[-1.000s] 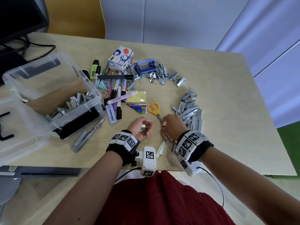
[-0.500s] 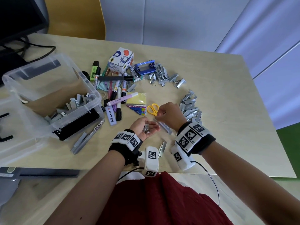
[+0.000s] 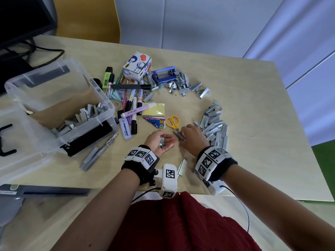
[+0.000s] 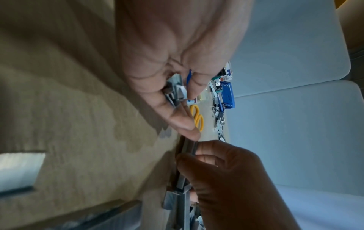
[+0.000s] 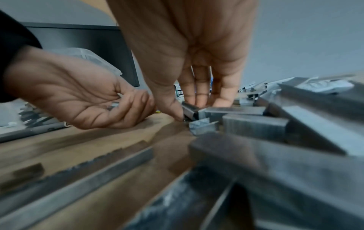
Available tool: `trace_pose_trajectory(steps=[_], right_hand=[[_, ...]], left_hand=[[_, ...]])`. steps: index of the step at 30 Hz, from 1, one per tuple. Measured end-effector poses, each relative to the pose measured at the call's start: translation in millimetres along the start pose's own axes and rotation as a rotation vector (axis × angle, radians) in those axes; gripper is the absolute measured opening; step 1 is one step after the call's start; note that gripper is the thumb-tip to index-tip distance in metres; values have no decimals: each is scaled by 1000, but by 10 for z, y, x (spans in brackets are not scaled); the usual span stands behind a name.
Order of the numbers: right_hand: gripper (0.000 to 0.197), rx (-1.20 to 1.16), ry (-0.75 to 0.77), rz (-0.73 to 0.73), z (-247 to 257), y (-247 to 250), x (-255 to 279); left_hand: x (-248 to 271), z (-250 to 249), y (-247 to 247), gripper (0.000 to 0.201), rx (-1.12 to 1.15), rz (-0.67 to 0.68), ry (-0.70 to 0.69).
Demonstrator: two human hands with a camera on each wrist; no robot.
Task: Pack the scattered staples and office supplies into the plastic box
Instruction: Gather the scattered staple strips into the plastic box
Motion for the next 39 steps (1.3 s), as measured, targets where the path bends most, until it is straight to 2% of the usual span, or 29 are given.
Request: trace_pose_trajectory(steps=[4, 7, 11, 17, 21, 24, 27, 32, 36, 39], right_hand=[[21, -83, -42, -7, -71, 76, -56], [21, -205, -50, -73, -36, 265, -73], [22, -309, 41, -63, 263, 452, 1], [19, -262, 139, 1, 519, 386, 37], [19, -370, 118, -121, 407, 584, -4], [21, -380, 25, -219, 118, 690, -100], [23, -280, -3, -122, -136, 631, -115], [19, -61, 167, 197, -205, 265, 125], [17, 51, 263, 194, -150, 110, 188], [20, 73, 251, 132, -155, 131, 118]], left_hand=[[-7, -15, 14, 40, 6, -1, -13], [-14, -21, -6, 37, 23, 23, -17], [43, -29, -98, 30, 128, 60, -15], [66, -47, -177, 35, 267, 87, 26], [-2, -65, -135, 46, 324, 104, 25], [-69, -43, -64, 50, 227, 87, 47], [-98, -22, -21, 49, 80, 83, 57], [-92, -1, 2, 45, 58, 122, 72], [-81, -15, -12, 48, 143, 107, 58], [-83, -18, -24, 52, 209, 93, 45]])
Point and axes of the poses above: each hand's wrist, its own x-axis away from the middle knuckle, its own y-axis out of the back of the hand, z = x × y, the point moved 6 cm from there along -x, towards the middle knuckle, and after that the axes turned 10 degrees about -z, right-handed, at the moved point
